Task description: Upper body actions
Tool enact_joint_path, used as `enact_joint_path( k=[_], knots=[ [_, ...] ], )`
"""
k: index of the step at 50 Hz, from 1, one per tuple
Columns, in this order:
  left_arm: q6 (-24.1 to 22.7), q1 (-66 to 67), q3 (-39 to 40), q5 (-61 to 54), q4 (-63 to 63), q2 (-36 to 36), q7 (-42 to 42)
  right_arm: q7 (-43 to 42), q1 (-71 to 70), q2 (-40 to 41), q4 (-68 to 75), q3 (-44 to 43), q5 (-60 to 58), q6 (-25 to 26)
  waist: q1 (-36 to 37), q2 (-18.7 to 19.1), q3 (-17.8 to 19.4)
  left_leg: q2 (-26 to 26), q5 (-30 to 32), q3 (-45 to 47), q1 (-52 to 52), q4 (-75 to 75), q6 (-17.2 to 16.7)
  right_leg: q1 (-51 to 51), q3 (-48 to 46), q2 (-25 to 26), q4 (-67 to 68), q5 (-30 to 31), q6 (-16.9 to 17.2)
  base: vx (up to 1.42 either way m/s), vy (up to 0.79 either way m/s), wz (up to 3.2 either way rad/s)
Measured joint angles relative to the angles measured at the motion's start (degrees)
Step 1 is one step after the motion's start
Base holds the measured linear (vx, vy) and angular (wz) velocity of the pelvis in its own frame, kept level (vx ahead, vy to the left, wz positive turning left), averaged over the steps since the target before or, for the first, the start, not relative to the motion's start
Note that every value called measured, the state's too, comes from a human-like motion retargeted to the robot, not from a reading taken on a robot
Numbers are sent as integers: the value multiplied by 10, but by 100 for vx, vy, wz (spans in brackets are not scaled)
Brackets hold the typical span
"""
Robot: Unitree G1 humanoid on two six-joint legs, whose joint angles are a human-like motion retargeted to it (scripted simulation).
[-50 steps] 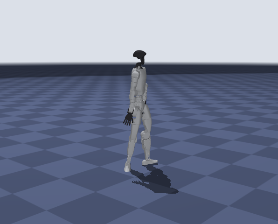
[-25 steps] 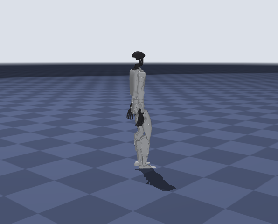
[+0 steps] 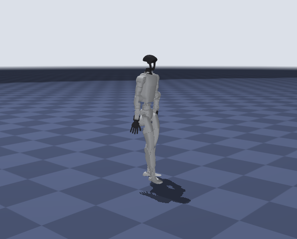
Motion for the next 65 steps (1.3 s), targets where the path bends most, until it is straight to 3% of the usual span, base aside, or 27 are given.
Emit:
enact_joint_path(
  k=[3, 7, 12, 13, 17, 20, 23, 27, 30, 33, 38, 42, 45, 55, 60, 65],
  knots=[
    [-3, 19, 8, -10, 6, -4, -5, -9, 2, -7, 9, -10, 21, 2, 12, 10, -18, 15, -20, 89, 15, -5, -10, 14, -146, -27, -2, 2, 9, 19, -19, -347],
    [2, 32, 26, -5, 15, -9, -15, -4, -10, -18, 26, -29, 63, 8, 12, 24, -36, 30, -43, 230, 47, -15, -34, 9, -210, -38, 17, 31, -12, 23, -27, -316],
    [9, 34, 43, 1, 28, -16, -17, -6, -24, -31, 51, -55, 102, 19, -13, 39, -62, 30, -57, 354, 77, -24, -70, -15, -145, -42, 24, 106, -14, 36, -27, -231],
    [9, 36, 44, 0, 27, -17, -18, -7, -23, -32, 53, -61, 107, 22, -22, 39, -67, 25, -58, 367, 82, -24, -76, -13, -129, -40, 10, 114, 10, 41, -26, -170],
    [15, 47, 59, -1, 5, -11, -22, -3, -23, -25, 69, -90, 155, 34, -44, 48, -93, 34, -42, 415, 103, -20, -94, -32, -61, -8, -19, 121, 4, 51, -39, -156],
    [19, 64, 81, -34, -26, -14, -19, 6, -26, -15, 79, -92, 205, 44, -53, 33, -101, 39, 7, 440, 125, 4, -84, -39, -5, 4, -17, 117, -12, 50, -44, -150],
    [1, 62, 86, -81, -52, -7, -27, 17, -29, -2, 74, -94, 218, 35, -72, -6, -88, 48, 71, 442, 152, 60, -31, -20, 34, -18, -21, 117, -14, 32, -33, -92],
    [12, 44, 76, -88, -80, -2, -20, 30, -24, -6, 75, -75, 179, 29, -57, -70, -85, 81, 93, 368, 129, 229, 71, 8, 96, -65, -28, 118, -9, 45, -22, -93],
    [4, 27, 61, -99, -105, -12, -8, 31, -23, -11, 70, -65, 126, 28, -32, -62, -74, 110, 51, 195, 24, 358, 33, 20, 119, -45, -47, 130, -12, 27, -2, -88],
    [-9, 12, 53, -108, -129, -28, -14, 24, -27, -17, 64, -56, 97, 23, -1, -55, -65, 69, -5, 103, -45, 358, 2, 22, 145, -28, -62, 142, -14, 11, 11, -107],
    [-25, 6, 28, -86, -149, -45, -21, 31, -29, -18, 56, -53, 90, 22, 22, -21, -58, 33, -44, 93, -69, 171, -5, 31, 162, 8, -70, 142, -11, 13, 18, -74],
    [-30, 21, 12, -56, -141, -52, -24, 39, -27, -14, 53, -57, 120, 25, 10, 8, -54, -23, 3, 12, -80, 84, 33, 53, 160, 35, -71, 129, -10, 14, 17, -17],
    [-30, 37, 18, -41, -124, -49, -39, 53, -26, -7, 49, -50, 160, 29, 4, 9, -54, 4, 4, 66, -61, 82, 5, 57, 186, 37, -59, 116, -10, 10, 18, -21],
    [-9, 83, 78, -53, -62, -13, -59, 57, -32, -5, 36, -25, 161, 23, -19, 24, -61, -3, 3, 16, -58, 67, -1, 54, 175, 43, 8, 64, -16, 5, 14, 34],
    [5, 87, 103, -56, -59, 8, -87, 50, -27, -8, 40, -31, 166, 21, -15, 25, -59, -7, 11, -54, -76, 83, -7, 48, 315, 73, 32, 61, -35, 6, 6, 126],
    [-1, 78, 118, -104, -84, 4, -88, 50, -28, -13, 43, -38, 170, 15, -15, 24, -48, -26, 27, -152, -111, 102, -11, 50, 455, 89, 47, 60, 0, -3, 7, 179]
  ],
)
